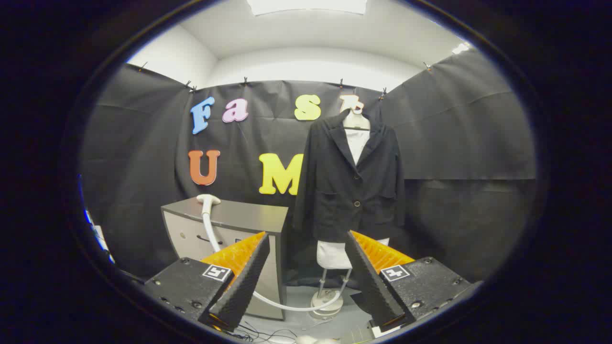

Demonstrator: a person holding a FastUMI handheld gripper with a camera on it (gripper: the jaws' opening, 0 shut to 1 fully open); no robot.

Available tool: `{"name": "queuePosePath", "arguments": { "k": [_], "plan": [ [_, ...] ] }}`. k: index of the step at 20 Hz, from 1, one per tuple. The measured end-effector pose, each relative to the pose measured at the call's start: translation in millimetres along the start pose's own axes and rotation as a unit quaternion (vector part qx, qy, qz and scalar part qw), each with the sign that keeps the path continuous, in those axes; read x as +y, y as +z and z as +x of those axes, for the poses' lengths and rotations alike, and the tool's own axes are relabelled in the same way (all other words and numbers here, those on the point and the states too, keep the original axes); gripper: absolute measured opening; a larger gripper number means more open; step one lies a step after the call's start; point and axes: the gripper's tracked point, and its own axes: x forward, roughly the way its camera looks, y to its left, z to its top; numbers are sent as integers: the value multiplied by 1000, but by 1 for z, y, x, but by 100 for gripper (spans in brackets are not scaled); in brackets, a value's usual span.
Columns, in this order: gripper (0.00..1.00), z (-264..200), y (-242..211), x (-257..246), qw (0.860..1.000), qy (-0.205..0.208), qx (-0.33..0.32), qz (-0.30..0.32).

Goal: Iron the clothes twice with a garment steamer, once on the left side and once on the right side.

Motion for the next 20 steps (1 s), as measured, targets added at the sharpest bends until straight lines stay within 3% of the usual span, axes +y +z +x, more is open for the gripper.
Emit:
{"name": "queuePosePath", "arguments": {
  "k": [14,20],
  "plan": [
    [99,12,-6,31,1000,4,20,10],
    [98,43,12,49,1000,15,10,10]
  ]
}}
